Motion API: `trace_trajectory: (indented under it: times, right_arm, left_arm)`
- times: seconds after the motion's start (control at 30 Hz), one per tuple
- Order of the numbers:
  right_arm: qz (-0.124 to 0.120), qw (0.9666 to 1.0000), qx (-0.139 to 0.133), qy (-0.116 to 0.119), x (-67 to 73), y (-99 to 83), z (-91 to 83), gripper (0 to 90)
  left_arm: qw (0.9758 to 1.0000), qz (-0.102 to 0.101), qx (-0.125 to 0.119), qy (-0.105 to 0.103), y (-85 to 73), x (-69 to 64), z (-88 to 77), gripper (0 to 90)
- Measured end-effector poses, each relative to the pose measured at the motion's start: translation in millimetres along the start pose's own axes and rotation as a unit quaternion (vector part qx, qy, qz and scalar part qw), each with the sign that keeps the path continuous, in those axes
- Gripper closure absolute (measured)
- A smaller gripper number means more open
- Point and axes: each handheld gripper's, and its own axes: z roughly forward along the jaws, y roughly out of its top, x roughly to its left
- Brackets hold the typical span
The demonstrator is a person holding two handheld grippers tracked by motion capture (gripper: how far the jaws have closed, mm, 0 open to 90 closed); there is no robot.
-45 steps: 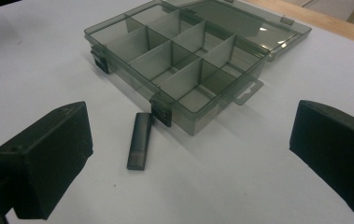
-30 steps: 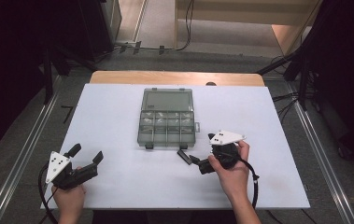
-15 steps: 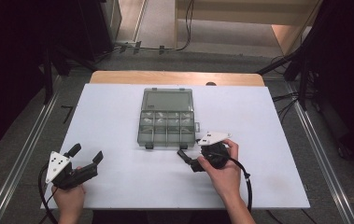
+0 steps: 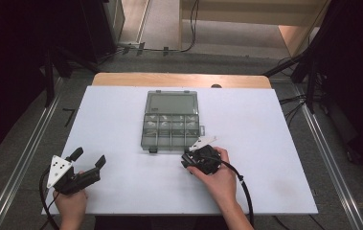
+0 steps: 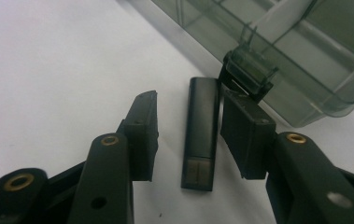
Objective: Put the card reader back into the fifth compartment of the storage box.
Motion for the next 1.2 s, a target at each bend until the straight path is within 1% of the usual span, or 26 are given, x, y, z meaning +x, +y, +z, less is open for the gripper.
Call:
trace_trajectory:
  times: [0.07,0.1,0.2,0.27,0.3,0.33,0.4,0.43,0.47,0.5,0.53,0.6,0.73,0.8,0.83,1.03,1.07,1.13,1.2]
  right_arm:
    - [-0.003,1.0000,0.006,-0.001,0.6,-0.7,5.5,56.2]
    - [-0.008,0.9999,0.003,-0.009,1.5,-1.4,6.0,58.1]
    - [-0.001,1.0000,0.001,-0.008,1.0,-1.8,6.5,58.2]
    - [0.010,0.9999,0.007,-0.006,-0.3,-0.5,6.4,61.2]
    - [0.008,0.9999,0.010,-0.006,-0.9,0.3,6.5,63.4]
    - [0.008,0.9999,0.010,-0.006,-0.9,0.3,6.5,63.4]
    - [-0.001,0.9998,0.014,-0.012,-2.2,1.1,6.3,68.6]
    - [0.009,0.9999,0.010,-0.011,-4.2,0.2,6.3,70.8]
    - [0.017,0.9998,0.010,-0.009,-4.6,0.1,6.1,70.9]
    - [0.015,0.9998,0.009,-0.009,-4.6,0.3,6.2,71.0]
    - [0.007,0.9998,0.010,-0.013,-3.9,0.4,6.3,71.1]
    - [0.004,0.9998,0.008,-0.017,-2.3,-0.2,6.0,71.2]
    - [0.011,0.9999,-0.003,-0.008,-4.7,-2.5,5.1,71.2]
    - [0.011,0.9999,-0.003,-0.005,-5.1,-2.5,4.7,71.3]
    - [0.012,0.9999,-0.006,0.002,-5.5,-2.5,3.5,71.2]
    - [0.010,0.9998,-0.017,0.009,-3.7,-1.6,-1.2,71.2]
    - [0.014,0.9997,-0.020,0.010,-3.3,-1.3,-4.3,71.3]
    - [0.011,0.9996,-0.025,0.009,-3.7,-0.6,-6.9,71.3]
    - [0.014,0.9994,-0.029,0.010,-3.6,0.1,-9.8,71.3]
  left_arm:
    - [1.0000,-0.003,-0.001,0.000,-0.1,0.4,-0.6,13.6]
    - [1.0000,-0.003,-0.001,0.000,-0.1,0.5,-0.7,13.6]
    - [1.0000,-0.003,-0.002,-0.001,-0.1,0.6,-0.8,13.6]
    - [1.0000,-0.003,-0.001,0.000,-0.1,0.5,-0.8,13.6]
    - [1.0000,-0.003,-0.001,0.000,-0.1,0.5,-0.8,13.6]
    - [1.0000,-0.003,-0.001,0.000,-0.1,0.5,-0.8,13.6]
    - [1.0000,-0.003,-0.001,0.000,-0.1,0.4,-0.7,13.6]
    - [1.0000,-0.003,-0.001,0.000,-0.1,0.5,-0.9,13.6]
    - [1.0000,-0.003,-0.001,-0.001,-0.2,0.6,-0.9,13.6]
    - [1.0000,-0.003,-0.001,-0.001,-0.2,0.6,-0.9,13.6]
    - [1.0000,-0.003,-0.001,0.000,-0.1,0.6,-0.7,13.6]
    - [1.0000,-0.003,-0.001,0.000,-0.1,0.6,-0.7,13.6]
    - [1.0000,-0.002,-0.001,0.000,0.0,0.3,-0.2,13.6]
    - [1.0000,-0.003,-0.001,0.000,0.0,0.4,-0.3,13.6]
    - [1.0000,-0.003,-0.001,0.001,0.0,0.6,-0.5,13.6]
    - [1.0000,-0.003,-0.001,0.000,0.0,0.4,-0.4,13.6]
    - [1.0000,-0.003,-0.001,0.000,0.0,0.4,-0.5,13.6]
    - [1.0000,-0.003,-0.001,0.000,0.0,0.5,-0.6,13.6]
    - [1.0000,-0.003,-0.001,0.000,0.0,0.6,-0.7,13.6]
